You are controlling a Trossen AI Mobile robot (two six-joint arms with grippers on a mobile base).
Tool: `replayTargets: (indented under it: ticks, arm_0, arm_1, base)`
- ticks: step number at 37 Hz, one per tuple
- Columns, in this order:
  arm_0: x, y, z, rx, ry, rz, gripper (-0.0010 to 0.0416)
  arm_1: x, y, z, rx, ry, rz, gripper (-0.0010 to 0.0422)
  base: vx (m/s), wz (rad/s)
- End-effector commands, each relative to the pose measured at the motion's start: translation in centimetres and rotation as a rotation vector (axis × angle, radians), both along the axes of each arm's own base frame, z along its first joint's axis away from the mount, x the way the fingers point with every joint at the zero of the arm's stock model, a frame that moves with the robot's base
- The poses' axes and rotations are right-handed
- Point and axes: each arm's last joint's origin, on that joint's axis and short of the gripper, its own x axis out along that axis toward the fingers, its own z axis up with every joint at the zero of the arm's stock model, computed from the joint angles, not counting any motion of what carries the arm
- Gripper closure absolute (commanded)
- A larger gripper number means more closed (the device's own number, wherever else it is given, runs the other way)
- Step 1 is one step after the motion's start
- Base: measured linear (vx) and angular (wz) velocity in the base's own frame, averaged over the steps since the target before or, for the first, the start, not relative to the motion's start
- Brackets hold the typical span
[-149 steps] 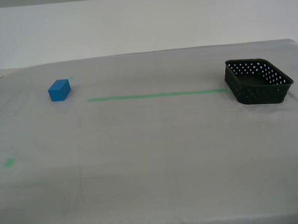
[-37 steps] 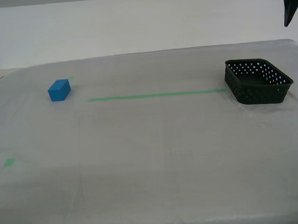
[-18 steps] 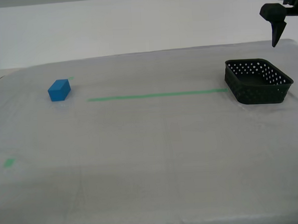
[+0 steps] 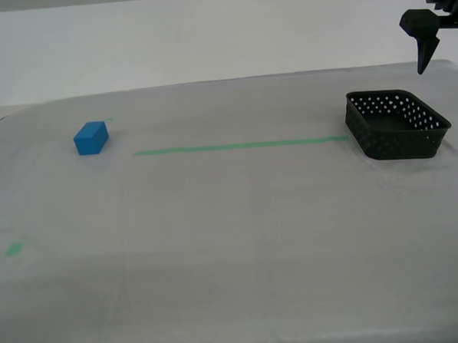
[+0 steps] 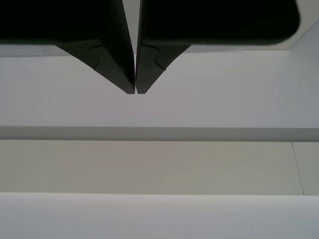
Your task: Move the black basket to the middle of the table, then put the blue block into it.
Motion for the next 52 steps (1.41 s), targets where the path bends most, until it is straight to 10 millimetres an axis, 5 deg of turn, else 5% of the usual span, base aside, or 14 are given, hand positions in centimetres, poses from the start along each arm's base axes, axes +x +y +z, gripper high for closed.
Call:
replayTargets:
  ticks: [1,7,29,52]
  arm_0:
    - [0.1,-0.1,0.1,-0.001,-0.011,0.002,0.0030]
    - [0.1,-0.1,0.0,-0.003,-0.015,0.011,0.0029]
    - [1.9,-0.2,-5.0,0.027,0.037,0.017,0.0031]
    - [1.6,-0.2,-7.0,0.014,-0.020,0.015,0.0029]
  arm_1:
    - [0.0,0.0,0.1,0.001,-0.005,0.000,0.0412]
    - [0.0,0.0,0.1,0.001,-0.005,0.000,0.0412]
    - [0.0,0.0,0.1,0.001,-0.005,0.001,0.0412]
    - [0.0,0.0,0.1,0.001,-0.005,0.001,0.0412]
  base:
    - [0.000,0.000]
    - [0.000,0.000]
    - [0.000,0.000]
    - [0.000,0.000]
